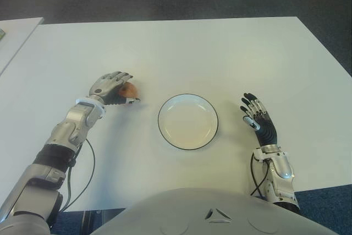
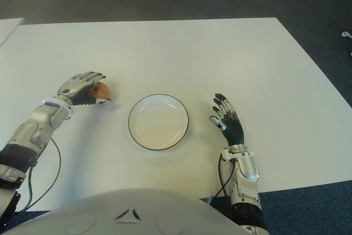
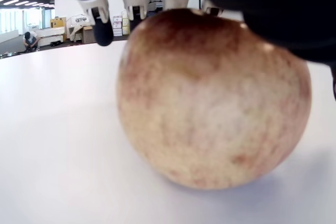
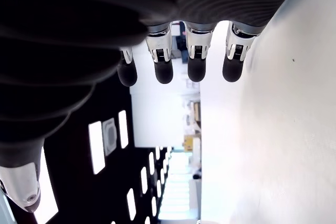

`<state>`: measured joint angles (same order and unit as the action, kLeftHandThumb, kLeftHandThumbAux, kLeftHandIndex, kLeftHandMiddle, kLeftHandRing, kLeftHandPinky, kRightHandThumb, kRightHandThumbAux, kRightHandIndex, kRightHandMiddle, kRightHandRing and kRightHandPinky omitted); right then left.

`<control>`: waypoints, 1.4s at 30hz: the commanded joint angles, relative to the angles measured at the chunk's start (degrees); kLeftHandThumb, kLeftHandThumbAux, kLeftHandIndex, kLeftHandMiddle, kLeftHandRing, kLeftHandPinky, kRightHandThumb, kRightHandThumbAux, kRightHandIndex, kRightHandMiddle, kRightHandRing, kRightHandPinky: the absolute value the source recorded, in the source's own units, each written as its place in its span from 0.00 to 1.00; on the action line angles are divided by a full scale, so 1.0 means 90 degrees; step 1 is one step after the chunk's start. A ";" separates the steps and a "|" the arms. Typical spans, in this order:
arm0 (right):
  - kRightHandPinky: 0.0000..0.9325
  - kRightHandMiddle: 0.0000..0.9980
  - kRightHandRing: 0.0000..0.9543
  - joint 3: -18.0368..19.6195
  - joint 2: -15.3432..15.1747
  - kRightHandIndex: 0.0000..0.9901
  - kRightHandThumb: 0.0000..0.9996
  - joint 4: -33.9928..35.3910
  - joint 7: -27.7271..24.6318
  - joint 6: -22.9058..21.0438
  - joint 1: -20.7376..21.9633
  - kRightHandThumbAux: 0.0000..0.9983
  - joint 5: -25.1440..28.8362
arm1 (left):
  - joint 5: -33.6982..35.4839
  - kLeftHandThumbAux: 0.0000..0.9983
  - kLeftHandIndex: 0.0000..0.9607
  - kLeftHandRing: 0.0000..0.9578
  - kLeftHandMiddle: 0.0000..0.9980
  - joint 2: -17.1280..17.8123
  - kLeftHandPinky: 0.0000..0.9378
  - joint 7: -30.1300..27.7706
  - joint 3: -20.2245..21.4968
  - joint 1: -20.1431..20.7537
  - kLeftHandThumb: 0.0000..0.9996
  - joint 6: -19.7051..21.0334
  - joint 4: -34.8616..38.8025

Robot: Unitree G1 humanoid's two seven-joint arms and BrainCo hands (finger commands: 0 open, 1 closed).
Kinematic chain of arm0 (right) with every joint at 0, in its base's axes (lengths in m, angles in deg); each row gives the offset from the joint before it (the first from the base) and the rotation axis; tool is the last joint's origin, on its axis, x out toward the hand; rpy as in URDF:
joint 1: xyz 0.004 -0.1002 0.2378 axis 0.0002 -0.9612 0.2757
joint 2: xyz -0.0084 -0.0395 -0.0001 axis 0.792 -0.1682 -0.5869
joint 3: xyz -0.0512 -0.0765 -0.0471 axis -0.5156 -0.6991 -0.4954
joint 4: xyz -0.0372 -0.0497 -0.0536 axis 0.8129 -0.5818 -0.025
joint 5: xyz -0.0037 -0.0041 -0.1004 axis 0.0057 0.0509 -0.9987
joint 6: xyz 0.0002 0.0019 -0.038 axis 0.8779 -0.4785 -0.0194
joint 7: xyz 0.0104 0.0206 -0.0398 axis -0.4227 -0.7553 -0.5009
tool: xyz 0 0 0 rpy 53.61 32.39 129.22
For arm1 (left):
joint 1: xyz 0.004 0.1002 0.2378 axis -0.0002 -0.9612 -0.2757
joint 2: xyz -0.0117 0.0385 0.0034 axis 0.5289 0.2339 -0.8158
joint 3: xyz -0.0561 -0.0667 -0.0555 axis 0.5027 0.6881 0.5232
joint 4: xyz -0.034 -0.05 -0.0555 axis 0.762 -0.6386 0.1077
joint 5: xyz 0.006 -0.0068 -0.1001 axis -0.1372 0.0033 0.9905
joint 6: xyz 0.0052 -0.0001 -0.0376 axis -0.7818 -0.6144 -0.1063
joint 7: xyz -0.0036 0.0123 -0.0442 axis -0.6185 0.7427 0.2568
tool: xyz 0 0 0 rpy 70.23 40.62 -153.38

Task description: Put the apples into the plate.

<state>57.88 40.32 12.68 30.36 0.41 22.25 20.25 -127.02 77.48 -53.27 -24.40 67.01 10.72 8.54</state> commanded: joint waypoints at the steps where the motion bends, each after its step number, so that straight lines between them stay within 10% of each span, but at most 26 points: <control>1: 0.08 0.07 0.05 0.0036 0.0033 0.09 0.19 -0.0405 -0.0061 -0.0114 -0.0136 0.57 0.0049 | 0.0031 0.26 0.07 0.06 0.08 -0.0100 0.09 -0.0079 -0.0159 -0.0137 0.37 0.0121 -0.0054; 27: 0.08 0.06 0.05 0.0202 -0.0169 0.09 0.17 -0.0247 -0.0159 -0.0531 -0.0139 0.57 0.0147 | -0.0037 0.30 0.12 0.12 0.13 -0.0271 0.16 -0.0280 -0.0500 -0.0199 0.39 0.0686 -0.0013; 34: 0.10 0.07 0.06 0.0244 -0.0233 0.08 0.18 -0.0175 -0.0210 -0.0693 -0.0143 0.56 0.0258 | -0.0061 0.54 0.37 0.45 0.44 -0.0204 0.49 -0.0172 -0.0589 -0.0035 0.61 0.0645 -0.0356; 42: 0.12 0.09 0.08 0.0323 -0.0232 0.09 0.18 -0.0158 -0.0244 -0.0781 -0.0105 0.55 0.0361 | -0.0149 0.66 0.42 0.73 0.51 -0.0308 0.80 0.0549 -0.0734 0.0175 0.83 0.0567 -0.0905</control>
<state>60.58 37.87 13.28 28.27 -4.17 22.67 23.03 -127.24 75.55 -49.61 -29.22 70.24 15.96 3.47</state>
